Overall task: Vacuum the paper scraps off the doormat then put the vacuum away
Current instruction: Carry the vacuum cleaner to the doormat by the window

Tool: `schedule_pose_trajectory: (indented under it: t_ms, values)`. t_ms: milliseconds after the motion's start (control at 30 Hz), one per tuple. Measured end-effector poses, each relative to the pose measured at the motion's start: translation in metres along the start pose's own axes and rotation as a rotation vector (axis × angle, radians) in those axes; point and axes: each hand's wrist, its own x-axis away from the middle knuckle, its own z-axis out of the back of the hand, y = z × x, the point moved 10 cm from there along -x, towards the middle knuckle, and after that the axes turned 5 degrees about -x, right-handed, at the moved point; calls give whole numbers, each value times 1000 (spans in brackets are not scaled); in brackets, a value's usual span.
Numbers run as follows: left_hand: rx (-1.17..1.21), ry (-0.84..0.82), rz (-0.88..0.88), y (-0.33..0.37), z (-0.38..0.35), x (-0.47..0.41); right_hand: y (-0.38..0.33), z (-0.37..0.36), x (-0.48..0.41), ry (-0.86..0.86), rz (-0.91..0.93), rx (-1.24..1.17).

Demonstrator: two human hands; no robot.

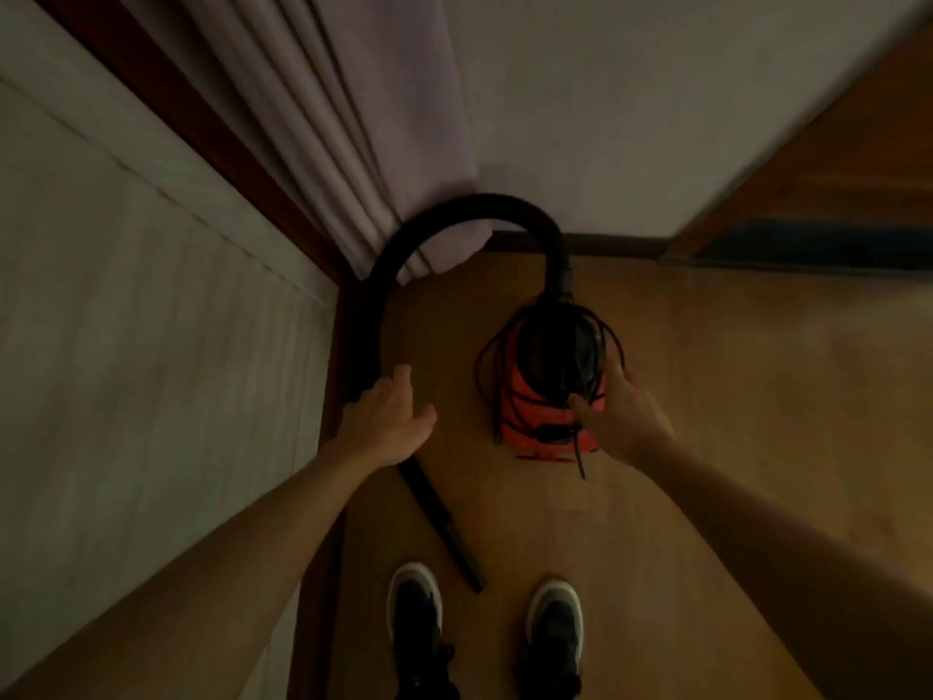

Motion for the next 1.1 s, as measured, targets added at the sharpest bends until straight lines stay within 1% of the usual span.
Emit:
schedule_pose_trajectory:
  t_ms: [133, 267, 367, 467, 633, 767, 967, 1100]
  values:
    - [-17, -29, 28, -18, -28, -31, 6, -9, -34, 86, -4, 0]
    - [7, -9, 64, -45, -46, -66, 7, -19, -64, 188, 13, -19]
    - [77, 7, 99, -69, -58, -92, 10, -24, -82, 263, 19, -49]
    - [134, 29, 180, -90, -64, -111, 13, -28, -92, 344, 30, -126]
    - [272, 78, 296, -115, -72, -134, 14, -32, -105, 437, -4, -246]
    - [379, 142, 311, -125, -69, -154, 19, -35, -120, 487, -28, -342]
    - [507, 218, 281, -127, -71, -177, 19, -34, -123, 619, 16, -249]
    - [585, 297, 313, -134, -75, -186, 18, -32, -123, 711, 18, -219]
